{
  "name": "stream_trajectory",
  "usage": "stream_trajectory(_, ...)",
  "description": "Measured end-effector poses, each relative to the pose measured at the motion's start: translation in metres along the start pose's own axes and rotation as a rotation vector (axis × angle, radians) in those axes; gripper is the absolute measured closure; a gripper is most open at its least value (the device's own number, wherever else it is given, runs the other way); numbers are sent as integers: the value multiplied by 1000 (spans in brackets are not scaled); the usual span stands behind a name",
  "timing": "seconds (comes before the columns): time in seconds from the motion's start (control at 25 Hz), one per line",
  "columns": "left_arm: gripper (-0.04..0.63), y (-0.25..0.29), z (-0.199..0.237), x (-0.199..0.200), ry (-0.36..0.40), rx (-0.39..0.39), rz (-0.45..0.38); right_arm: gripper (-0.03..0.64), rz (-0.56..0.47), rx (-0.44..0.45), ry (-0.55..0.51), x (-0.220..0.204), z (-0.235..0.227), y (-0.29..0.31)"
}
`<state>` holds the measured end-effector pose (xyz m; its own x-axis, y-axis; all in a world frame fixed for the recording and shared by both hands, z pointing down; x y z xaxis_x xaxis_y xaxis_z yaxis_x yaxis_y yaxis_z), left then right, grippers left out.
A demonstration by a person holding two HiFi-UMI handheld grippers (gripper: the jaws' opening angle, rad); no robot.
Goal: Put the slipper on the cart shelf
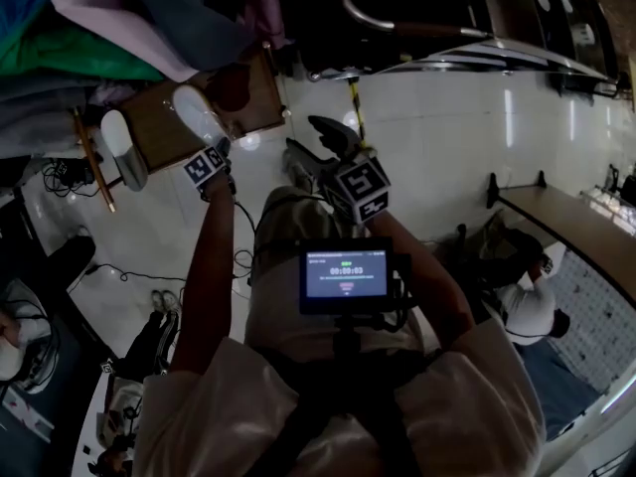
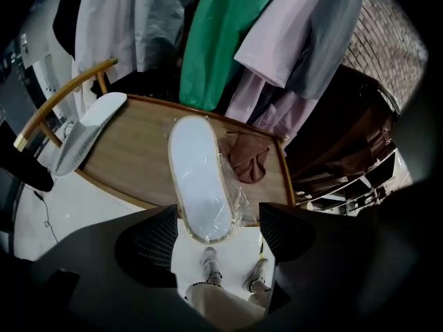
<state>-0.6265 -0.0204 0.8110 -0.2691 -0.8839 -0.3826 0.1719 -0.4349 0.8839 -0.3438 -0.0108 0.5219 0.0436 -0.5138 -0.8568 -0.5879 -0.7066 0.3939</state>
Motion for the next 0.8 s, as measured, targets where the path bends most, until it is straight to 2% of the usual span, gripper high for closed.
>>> stream_trajectory(0.24, 229, 26, -11, 7, 30, 16, 31, 371, 29, 31, -8, 0, -6, 27)
stream_trajectory(0.4, 213, 39, -19, 5, 5, 16, 60, 371, 52, 35, 5, -2, -10, 25)
stream_trajectory(0.48, 209, 46, -18, 3, 1, 20, 76, 371, 41, 32, 10, -3, -8, 24)
stream_trajectory(0.8, 192, 72, -8, 0, 23, 51, 130, 371, 105, -14, 52, -34, -10, 9)
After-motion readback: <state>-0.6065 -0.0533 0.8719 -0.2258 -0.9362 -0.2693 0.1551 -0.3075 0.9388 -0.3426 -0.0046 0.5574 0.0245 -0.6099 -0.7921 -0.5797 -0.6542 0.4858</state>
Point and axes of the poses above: the fingertips, and each gripper's own axes: y forward along the fingers, z to its left, x out of its top, the point moved 5 cm from there along -y, backward along the fingers, and after that the axes turned 6 degrees about -z, right-handed, at the moved point
